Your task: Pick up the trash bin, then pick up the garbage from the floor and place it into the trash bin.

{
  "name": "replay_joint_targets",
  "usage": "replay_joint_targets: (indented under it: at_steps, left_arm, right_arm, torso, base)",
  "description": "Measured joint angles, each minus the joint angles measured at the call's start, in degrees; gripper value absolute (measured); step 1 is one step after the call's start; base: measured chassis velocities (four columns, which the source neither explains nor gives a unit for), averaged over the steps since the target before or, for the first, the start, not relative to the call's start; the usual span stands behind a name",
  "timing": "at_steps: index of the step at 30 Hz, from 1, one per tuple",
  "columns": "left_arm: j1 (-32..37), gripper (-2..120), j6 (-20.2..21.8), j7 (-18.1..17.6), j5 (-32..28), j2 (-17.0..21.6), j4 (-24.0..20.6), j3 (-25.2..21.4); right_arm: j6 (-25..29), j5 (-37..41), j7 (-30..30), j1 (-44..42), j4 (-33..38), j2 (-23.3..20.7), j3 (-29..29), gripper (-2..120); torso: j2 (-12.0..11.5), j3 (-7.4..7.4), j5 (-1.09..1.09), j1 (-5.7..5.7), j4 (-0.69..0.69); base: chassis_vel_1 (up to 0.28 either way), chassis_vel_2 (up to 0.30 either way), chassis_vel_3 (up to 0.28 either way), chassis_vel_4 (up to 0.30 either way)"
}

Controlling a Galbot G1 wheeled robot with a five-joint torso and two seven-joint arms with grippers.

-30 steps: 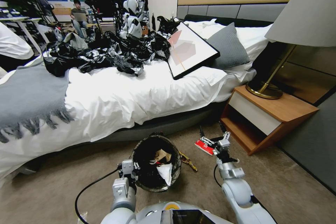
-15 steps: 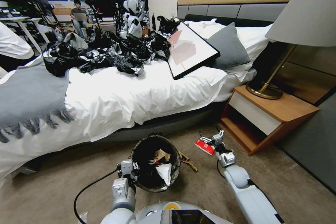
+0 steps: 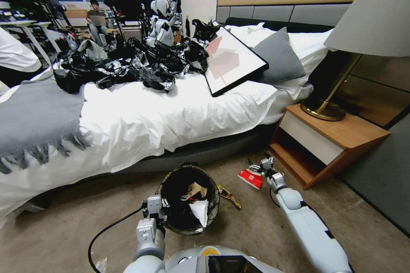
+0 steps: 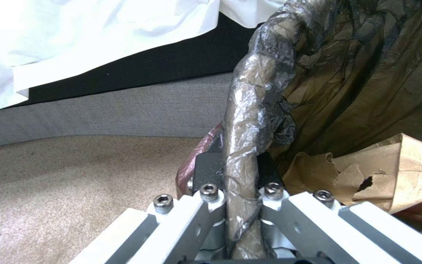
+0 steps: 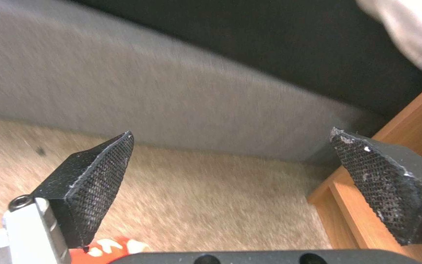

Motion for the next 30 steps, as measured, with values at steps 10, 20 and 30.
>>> replay_joint_targets:
  at_steps: [10, 20, 30]
  left_arm:
    - [0.5, 0, 0.0, 0.0, 0.6, 0.0, 0.0, 0.0]
    - [1.1, 0, 0.0, 0.0, 1.4, -0.4, -0.2, 0.1]
    - [1.8, 0, -0.2, 0.0, 2.8, -1.0, -0.3, 0.2]
  right_arm:
    - [-3.7, -1.1, -1.0, 4.9, -7.2, 0.3, -2.3, 100]
    - [-10.8, -3.4, -3.6, 10.7, -13.2, 1.1, -3.9, 100]
    - [-10.0, -7.3, -7.2, 14.5, -18.8, 4.0, -4.8, 100]
  torso:
    - [0.0, 0.0, 0.0, 0.0, 0.0]
    - [0.0, -0.01, 0.0, 0.0, 0.0]
    - [0.0, 0.0, -0.01, 0.0, 0.0]
  base:
    - [0.0, 0.0, 0.0, 0.0]
    - [0.0, 0.0, 0.0, 0.0]
    - [0.0, 0.0, 0.0, 0.0]
